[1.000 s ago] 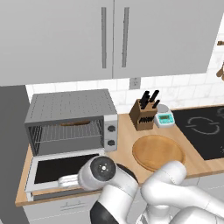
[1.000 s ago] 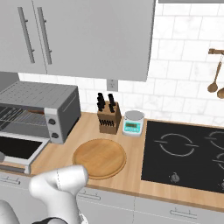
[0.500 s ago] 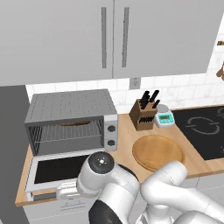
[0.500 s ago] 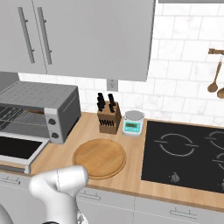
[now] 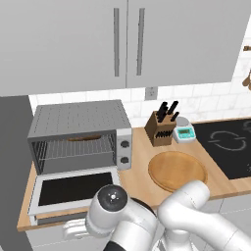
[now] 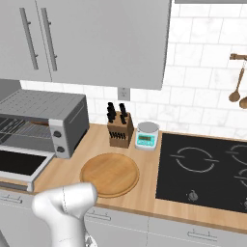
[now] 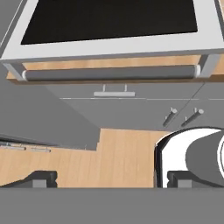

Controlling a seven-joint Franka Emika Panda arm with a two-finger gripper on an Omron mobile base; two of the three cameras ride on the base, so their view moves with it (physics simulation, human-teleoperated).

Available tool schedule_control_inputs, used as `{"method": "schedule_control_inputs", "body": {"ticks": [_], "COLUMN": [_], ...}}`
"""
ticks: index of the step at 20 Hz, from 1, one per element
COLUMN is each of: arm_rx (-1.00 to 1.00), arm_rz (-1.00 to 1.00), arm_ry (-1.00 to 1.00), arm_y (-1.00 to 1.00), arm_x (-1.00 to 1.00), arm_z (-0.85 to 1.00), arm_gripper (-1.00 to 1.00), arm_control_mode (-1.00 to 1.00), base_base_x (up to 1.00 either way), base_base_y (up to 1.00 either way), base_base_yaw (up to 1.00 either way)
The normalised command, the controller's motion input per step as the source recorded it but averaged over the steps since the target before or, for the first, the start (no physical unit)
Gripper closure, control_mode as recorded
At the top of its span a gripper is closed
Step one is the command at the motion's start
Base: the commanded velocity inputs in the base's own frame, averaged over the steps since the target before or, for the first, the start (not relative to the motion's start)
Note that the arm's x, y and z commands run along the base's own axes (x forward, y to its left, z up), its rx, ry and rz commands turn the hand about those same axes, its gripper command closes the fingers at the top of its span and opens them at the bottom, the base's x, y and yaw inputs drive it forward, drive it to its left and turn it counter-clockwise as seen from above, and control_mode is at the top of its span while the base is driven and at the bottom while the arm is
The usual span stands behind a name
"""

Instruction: Pick up the kebab skewer and baguette bread, and place them inside the toaster oven. Close the toaster oven door and start by setting the timer.

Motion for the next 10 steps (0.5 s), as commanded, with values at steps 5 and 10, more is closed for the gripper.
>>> {"method": "schedule_control_inputs", "body": {"ticks": [5,10], "arm_rx": [0.00,0.00], "arm_rz": [0.00,0.00], "arm_ry": [-0.01,-0.29], "arm_y": [0.02,0.09], "arm_x": [0.01,0.30], "arm_z": [-0.07,-0.09], "arm_gripper": [-1.00,-1.00], "arm_control_mode": [-1.00,-1.00], "base_base_x": [0.00,0.00], "base_base_y": [0.00,0.00], "base_base_yaw": [0.00,0.00]}}
